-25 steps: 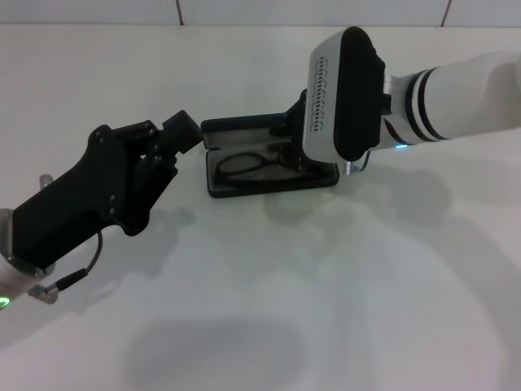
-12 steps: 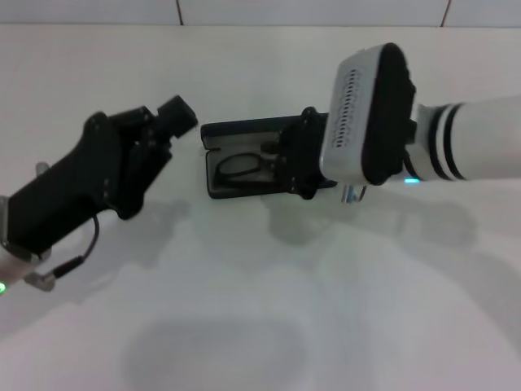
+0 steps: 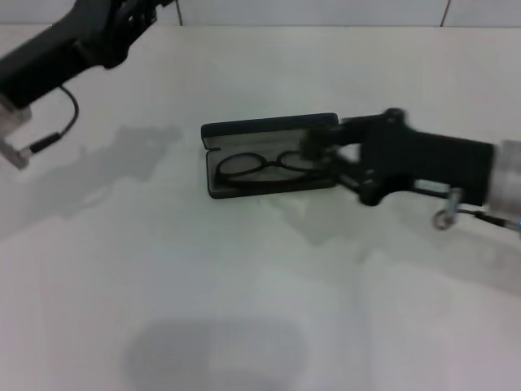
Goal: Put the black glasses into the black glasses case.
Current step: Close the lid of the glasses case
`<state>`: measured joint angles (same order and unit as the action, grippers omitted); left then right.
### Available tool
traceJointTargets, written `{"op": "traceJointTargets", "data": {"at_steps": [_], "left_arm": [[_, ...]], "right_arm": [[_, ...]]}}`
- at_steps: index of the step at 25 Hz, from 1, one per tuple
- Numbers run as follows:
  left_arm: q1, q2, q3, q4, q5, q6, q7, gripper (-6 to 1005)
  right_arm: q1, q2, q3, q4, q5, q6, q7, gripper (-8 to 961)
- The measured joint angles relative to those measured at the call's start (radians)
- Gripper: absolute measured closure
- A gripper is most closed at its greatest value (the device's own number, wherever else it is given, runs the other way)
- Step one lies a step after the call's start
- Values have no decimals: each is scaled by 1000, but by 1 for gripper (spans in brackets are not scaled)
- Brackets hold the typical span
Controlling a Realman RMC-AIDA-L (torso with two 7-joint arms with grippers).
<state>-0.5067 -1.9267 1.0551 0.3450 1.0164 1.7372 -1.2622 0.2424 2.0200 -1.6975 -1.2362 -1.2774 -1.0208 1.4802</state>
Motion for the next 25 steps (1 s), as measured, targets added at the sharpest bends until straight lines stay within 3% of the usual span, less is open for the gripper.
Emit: {"op": "traceJointTargets", "data": {"at_steps": [4, 8, 12, 14, 15, 25], "left_arm": [[-46, 30, -2, 122, 176, -130, -170, 946], [-167, 32, -2, 161, 455, -256, -302, 936], [-250, 17, -1, 160, 658, -344, -380, 927], [-271, 4, 0, 160, 709, -376, -384, 846], [-277, -2, 0, 161, 727, -385, -385, 805], [-299, -56, 2, 157, 826, -528, -390, 795]], "right_arm": [[-32, -5, 163, 103, 46, -188, -35, 800], [-39, -5, 323, 235, 43, -369, -46, 800], [-9, -6, 368, 334, 41, -413, -57, 800], [-4, -6, 369, 352, 40, -414, -74, 800], [-2, -6, 369, 356, 39, -414, -79, 800], [23, -6, 372, 414, 40, -408, -100, 801]]}}
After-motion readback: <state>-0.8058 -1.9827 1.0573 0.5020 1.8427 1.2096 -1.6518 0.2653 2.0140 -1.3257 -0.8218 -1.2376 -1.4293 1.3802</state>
